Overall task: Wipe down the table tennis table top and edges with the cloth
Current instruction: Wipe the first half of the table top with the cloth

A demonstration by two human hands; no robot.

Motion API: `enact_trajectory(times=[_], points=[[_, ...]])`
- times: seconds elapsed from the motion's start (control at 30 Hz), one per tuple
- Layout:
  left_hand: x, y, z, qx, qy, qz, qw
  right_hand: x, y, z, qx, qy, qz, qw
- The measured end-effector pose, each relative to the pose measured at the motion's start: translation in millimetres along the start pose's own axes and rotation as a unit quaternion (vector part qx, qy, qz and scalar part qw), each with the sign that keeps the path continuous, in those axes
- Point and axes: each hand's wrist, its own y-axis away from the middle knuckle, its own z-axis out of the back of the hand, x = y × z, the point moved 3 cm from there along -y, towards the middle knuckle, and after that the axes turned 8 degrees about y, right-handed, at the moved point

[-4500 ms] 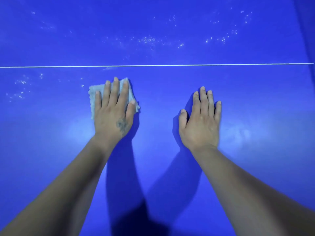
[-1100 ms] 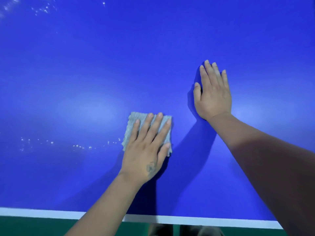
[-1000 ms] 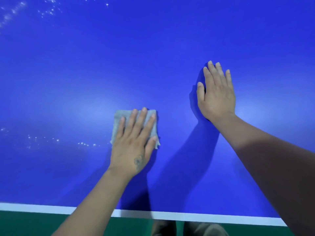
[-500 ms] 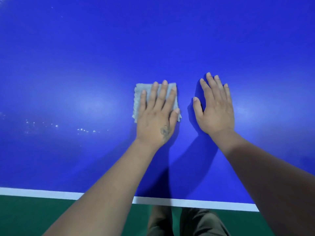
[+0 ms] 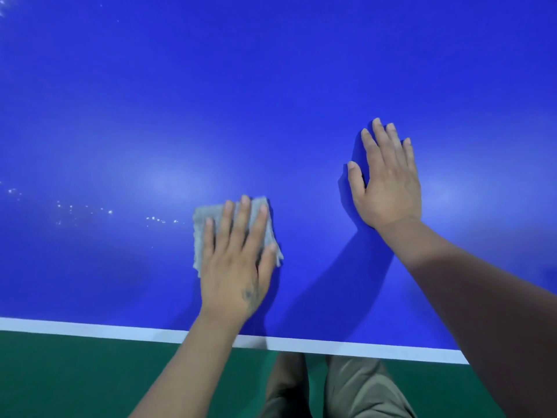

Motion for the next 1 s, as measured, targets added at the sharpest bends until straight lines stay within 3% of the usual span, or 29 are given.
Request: enact_trajectory(times=[0.17,0.4,0.6,0.73,0.8,1.0], points=[[-5.2,-80.4,-1.6,-0.033,0.01,0.085,0.996,-0.1,0.1,-0.4,-0.001,0.002,-0.003,1.0],[-82.7,-29.8,-26.3,0.007,0.01,-0.057,0.998,0.0,0.6,-1.0,-0.009,-0.008,-0.002,1.0],[-66.3,56.5,-28.8,0.033,0.023,-0.071,0.997,1.0,1.7,-1.1,0.005,0.005,-0.003,1.0],[-28.8,90.7,-19.5,0.032,0.003,-0.027,0.999,23.6,17.7,8.4,-0.014,-0.002,-0.044,0.999],[-5.9,85.3,-11.6,0.017,-0.002,0.017,1.0,46.2,35.4,10.6,-0.023,-0.022,-0.023,0.999],[46.9,-4.9,8.3,-0.046,-0.006,0.141,0.989,91.6,45.7,-1.4,0.015,-0.007,0.033,0.999]])
